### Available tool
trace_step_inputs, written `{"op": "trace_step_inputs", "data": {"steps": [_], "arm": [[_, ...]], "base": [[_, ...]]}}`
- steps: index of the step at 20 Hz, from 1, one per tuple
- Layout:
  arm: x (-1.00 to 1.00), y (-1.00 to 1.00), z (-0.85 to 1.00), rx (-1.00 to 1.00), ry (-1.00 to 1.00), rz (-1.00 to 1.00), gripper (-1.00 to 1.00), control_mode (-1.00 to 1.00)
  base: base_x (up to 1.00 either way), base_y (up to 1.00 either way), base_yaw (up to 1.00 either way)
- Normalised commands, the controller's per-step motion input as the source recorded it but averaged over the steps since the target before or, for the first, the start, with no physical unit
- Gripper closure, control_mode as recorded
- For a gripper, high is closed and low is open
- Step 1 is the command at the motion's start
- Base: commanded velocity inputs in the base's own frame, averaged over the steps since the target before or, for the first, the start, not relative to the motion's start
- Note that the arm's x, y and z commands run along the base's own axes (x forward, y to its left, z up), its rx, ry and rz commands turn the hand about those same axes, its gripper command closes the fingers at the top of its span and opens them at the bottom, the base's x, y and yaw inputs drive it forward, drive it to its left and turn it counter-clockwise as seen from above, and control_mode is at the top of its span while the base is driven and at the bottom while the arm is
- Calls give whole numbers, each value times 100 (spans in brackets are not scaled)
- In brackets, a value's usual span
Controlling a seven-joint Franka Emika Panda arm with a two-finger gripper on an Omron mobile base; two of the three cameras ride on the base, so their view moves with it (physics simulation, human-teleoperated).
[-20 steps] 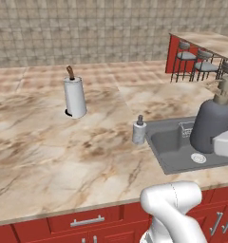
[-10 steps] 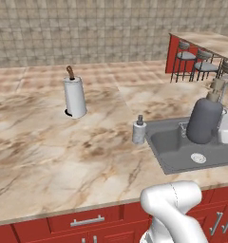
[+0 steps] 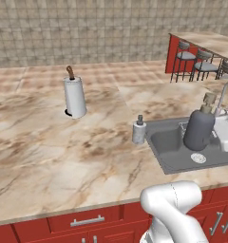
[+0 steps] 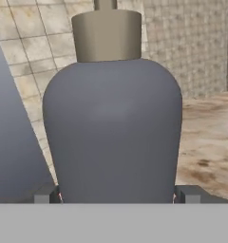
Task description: Locate and retrieve the soap dispenser and soap dispenser from the cabinet. Place them next to the sink.
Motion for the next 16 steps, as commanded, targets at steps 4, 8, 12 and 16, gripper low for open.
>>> {"op": "trace_step_inputs", "data": {"steps": [4, 8, 12, 16], "arm": [[15, -6, -47, -5, -12, 24, 100, -100], [8, -1, -24, -2, -13, 13, 100, -100], [21, -2, -14, 0, 0, 6, 100, -100], [51, 0, -29, -1, -3, 0, 100, -100]], "base": [[0, 0, 0], [0, 0, 0], [0, 0, 0], [0, 0, 0]]}}
